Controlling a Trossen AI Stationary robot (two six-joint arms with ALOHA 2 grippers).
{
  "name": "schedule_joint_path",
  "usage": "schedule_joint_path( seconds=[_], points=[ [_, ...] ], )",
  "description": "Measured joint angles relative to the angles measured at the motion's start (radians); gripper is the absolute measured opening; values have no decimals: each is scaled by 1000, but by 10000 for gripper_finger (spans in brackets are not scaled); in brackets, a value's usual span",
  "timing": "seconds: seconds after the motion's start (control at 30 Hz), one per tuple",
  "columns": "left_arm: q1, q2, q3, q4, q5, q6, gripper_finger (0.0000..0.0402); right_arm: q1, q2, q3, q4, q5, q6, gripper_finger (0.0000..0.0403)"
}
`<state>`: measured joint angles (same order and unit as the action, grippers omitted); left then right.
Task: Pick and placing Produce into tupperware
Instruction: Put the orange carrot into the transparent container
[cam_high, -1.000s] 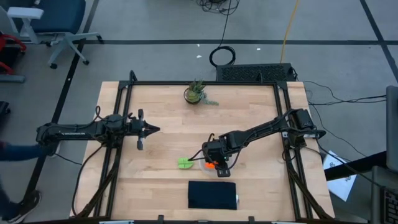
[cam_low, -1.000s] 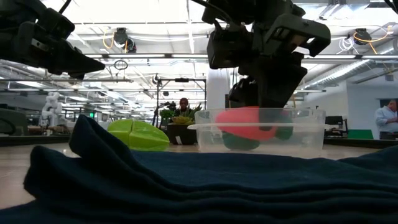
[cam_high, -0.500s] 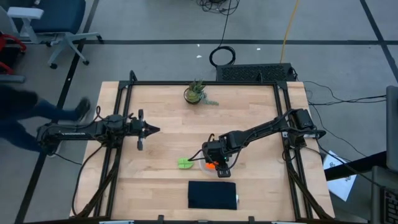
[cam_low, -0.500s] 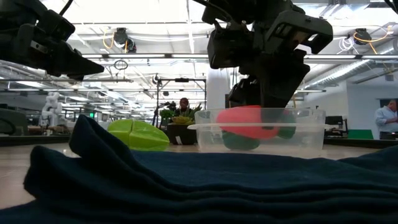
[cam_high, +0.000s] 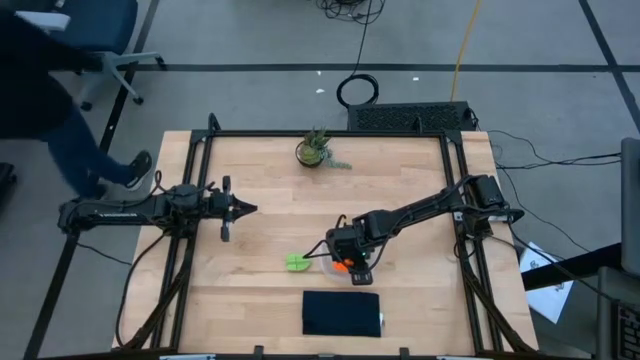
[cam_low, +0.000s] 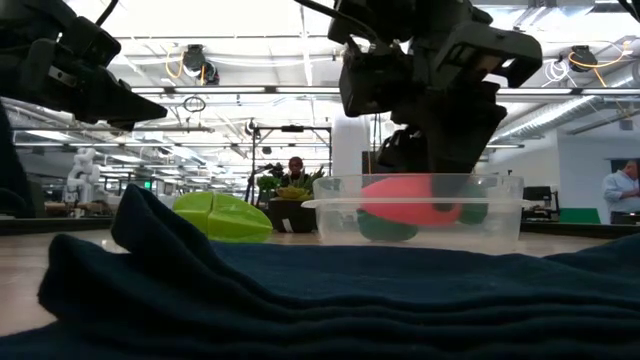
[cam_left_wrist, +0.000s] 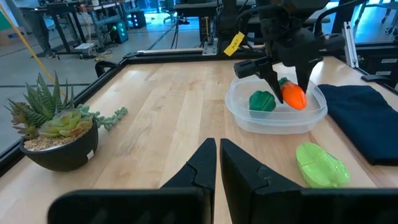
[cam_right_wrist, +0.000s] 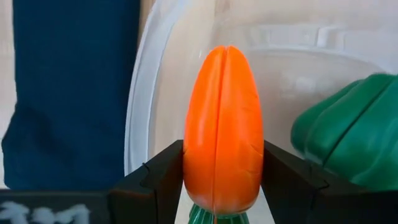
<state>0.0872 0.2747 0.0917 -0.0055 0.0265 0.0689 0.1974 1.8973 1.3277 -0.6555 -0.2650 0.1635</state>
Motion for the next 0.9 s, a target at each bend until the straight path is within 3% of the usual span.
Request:
schedule_joint_path(
  seconds=[0.9],
  points=[
    [0, 0, 0, 0, 0, -8, 26, 1, 0, 0, 1, 1, 34, 186]
  ],
)
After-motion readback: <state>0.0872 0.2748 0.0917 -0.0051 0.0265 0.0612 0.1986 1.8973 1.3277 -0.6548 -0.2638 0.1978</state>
